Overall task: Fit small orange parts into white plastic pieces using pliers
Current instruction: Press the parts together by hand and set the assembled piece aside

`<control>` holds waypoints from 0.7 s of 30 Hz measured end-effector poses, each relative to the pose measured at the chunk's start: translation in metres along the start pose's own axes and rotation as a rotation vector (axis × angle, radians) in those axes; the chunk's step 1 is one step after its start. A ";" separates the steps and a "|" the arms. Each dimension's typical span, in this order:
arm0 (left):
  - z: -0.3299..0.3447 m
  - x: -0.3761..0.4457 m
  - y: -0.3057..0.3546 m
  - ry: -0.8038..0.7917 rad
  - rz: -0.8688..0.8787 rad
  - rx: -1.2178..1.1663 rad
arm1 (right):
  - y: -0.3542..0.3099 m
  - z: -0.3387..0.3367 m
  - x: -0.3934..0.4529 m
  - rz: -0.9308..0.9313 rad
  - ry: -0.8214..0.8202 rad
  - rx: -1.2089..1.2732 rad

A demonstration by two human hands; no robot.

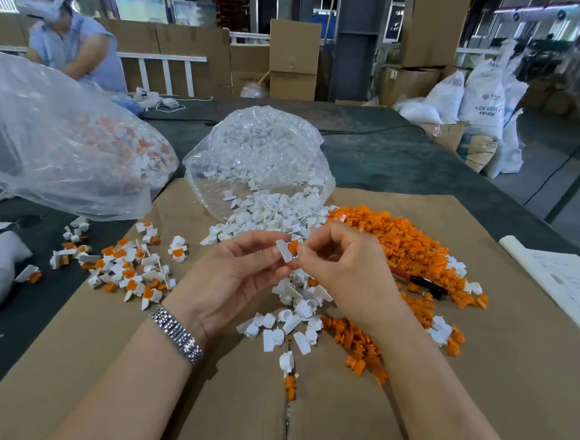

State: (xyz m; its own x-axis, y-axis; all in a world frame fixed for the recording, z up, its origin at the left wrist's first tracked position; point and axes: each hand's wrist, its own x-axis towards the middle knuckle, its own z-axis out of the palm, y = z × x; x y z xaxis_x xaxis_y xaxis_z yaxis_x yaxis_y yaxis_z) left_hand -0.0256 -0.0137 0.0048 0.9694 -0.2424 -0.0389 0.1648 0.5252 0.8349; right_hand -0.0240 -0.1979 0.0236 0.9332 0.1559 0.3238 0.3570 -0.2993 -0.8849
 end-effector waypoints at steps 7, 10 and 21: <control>-0.001 0.000 0.001 -0.004 -0.044 -0.009 | 0.003 -0.009 0.000 0.046 -0.121 0.107; -0.003 0.000 0.002 -0.021 -0.073 -0.047 | 0.003 -0.014 0.000 0.002 -0.179 0.118; 0.001 -0.003 0.001 0.034 -0.034 0.054 | 0.009 -0.011 0.000 -0.130 -0.110 0.015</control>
State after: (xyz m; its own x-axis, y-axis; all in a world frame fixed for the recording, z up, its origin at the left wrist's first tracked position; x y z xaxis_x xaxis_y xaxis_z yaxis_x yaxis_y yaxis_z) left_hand -0.0280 -0.0128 0.0065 0.9692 -0.2307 -0.0856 0.1885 0.4722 0.8611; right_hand -0.0203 -0.2107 0.0194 0.8688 0.2951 0.3977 0.4729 -0.2559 -0.8432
